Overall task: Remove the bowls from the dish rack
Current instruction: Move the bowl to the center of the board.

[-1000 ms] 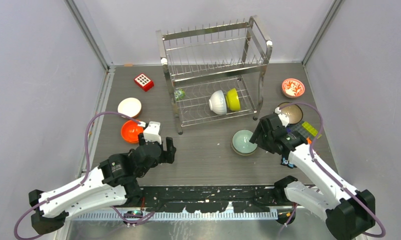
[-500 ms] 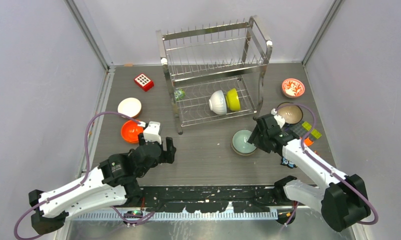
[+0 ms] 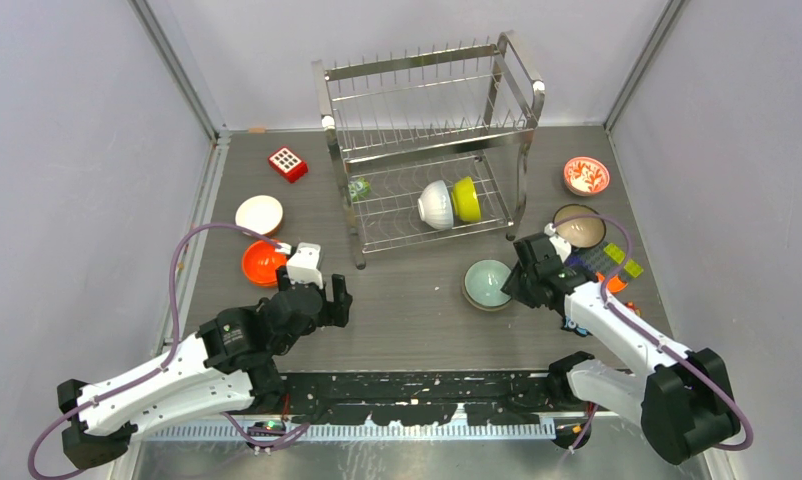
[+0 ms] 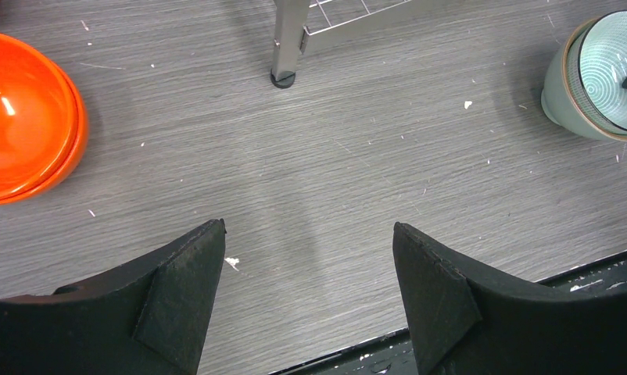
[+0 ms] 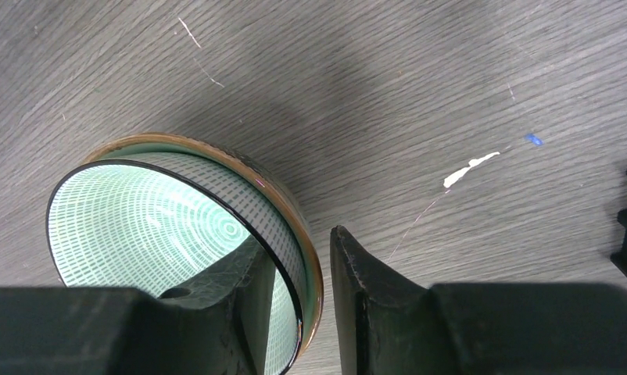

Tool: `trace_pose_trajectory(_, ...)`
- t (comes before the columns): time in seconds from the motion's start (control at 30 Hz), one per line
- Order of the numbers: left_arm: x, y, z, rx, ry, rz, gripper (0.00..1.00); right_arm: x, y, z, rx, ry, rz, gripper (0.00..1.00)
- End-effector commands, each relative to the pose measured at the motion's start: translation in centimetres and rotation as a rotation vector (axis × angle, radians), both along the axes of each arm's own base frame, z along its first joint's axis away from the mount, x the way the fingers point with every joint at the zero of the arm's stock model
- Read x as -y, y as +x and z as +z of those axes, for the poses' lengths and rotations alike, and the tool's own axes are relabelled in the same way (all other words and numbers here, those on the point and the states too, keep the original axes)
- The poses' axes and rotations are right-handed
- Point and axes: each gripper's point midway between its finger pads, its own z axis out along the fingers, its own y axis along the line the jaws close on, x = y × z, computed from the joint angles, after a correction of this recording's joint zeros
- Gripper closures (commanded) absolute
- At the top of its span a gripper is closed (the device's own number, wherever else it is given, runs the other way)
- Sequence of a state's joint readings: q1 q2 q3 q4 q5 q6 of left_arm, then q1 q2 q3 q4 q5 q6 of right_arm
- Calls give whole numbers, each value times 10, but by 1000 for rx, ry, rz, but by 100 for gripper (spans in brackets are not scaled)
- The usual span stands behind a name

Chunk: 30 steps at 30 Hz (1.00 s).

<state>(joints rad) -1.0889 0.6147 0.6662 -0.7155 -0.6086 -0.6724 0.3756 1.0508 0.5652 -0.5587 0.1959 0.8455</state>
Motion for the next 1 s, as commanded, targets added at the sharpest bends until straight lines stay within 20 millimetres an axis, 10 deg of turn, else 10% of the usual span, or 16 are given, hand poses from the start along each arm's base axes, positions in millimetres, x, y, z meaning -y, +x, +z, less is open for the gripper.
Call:
trace_pose_trajectory(0.0,2,3,8,23,-28,13,20,1,7,9,49,15,-26,65)
trace_pose_trajectory(0.97,4,2,9,21,-40,3,20,75,3,31,109,-68,-326,99)
